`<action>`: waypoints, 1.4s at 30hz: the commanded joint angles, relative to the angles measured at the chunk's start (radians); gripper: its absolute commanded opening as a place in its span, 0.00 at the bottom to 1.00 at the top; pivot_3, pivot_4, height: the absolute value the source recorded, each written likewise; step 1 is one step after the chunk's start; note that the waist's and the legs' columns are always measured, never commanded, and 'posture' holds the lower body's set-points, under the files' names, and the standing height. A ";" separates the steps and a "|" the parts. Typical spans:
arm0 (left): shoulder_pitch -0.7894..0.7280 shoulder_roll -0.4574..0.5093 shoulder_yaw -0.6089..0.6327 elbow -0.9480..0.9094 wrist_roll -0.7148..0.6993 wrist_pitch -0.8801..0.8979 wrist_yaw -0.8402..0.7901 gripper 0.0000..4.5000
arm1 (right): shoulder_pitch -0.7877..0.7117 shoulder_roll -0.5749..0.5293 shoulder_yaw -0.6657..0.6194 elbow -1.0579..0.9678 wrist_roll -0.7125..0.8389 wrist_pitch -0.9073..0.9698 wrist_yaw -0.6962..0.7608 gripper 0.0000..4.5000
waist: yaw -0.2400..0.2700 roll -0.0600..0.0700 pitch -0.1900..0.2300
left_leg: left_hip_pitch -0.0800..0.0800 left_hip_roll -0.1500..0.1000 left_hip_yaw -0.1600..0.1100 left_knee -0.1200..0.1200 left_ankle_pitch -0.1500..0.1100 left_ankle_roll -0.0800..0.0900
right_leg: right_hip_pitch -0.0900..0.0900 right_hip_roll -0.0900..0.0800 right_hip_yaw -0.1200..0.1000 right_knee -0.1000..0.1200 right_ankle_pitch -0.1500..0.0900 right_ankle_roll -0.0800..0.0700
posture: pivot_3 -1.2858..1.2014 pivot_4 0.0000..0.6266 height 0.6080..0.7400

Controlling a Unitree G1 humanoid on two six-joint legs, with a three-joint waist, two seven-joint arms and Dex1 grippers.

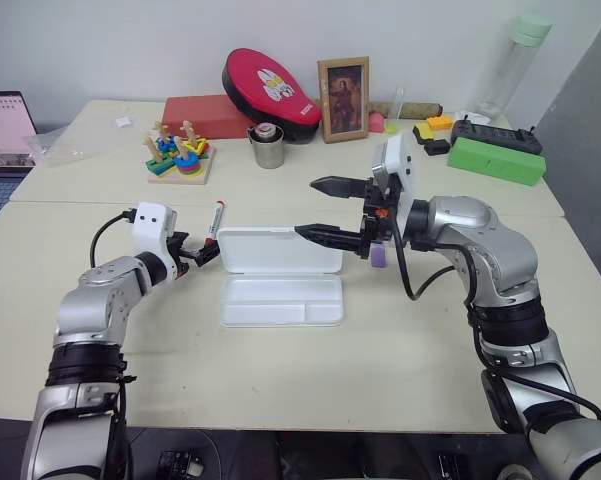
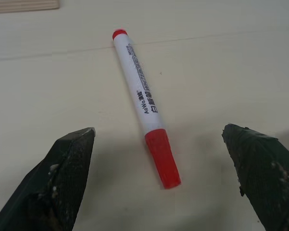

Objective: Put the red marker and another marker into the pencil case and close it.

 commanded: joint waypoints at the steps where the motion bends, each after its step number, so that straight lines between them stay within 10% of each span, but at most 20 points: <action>1: -0.060 -0.013 -0.025 0.078 0.056 -0.013 0.007 0.96 | -0.023 0.003 -0.024 -0.022 0.026 -0.024 -0.019 1.00 | -0.001 0.000 0.000 | 0.000 0.000 0.000 0.000 0.000 0.000 | 0.000 0.000 0.000 0.000 0.000 0.000 | 0.52 0.24 1.00; 21: -0.079 -0.078 0.018 0.136 0.104 -0.082 0.041 0.10 | -0.060 0.002 -0.016 0.014 0.047 -0.038 -0.039 1.00 | 0.005 0.000 0.000 | 0.000 -0.001 -0.001 0.001 0.000 0.000 | 0.001 0.000 0.000 0.002 0.000 0.000 | 0.52 0.24 1.00; 31: -0.129 -0.051 0.112 -0.038 0.022 -0.193 0.006 0.09 | -0.081 -0.027 -0.084 -0.006 0.131 -0.007 -0.017 1.00 | 0.005 0.000 0.000 | -0.001 -0.001 -0.001 0.001 0.000 0.000 | 0.000 0.000 -0.001 0.002 0.000 0.000 | 0.52 0.24 1.00; 42: -0.141 0.236 -0.125 -0.610 -0.152 -0.066 -0.568 0.09 | 0.007 -0.259 -0.180 -0.101 0.250 0.071 0.077 1.00 | 0.006 0.002 0.001 | -0.002 -0.001 -0.001 0.000 0.000 0.000 | 0.000 -0.001 -0.001 -0.001 0.000 0.000 | 0.52 0.24 1.00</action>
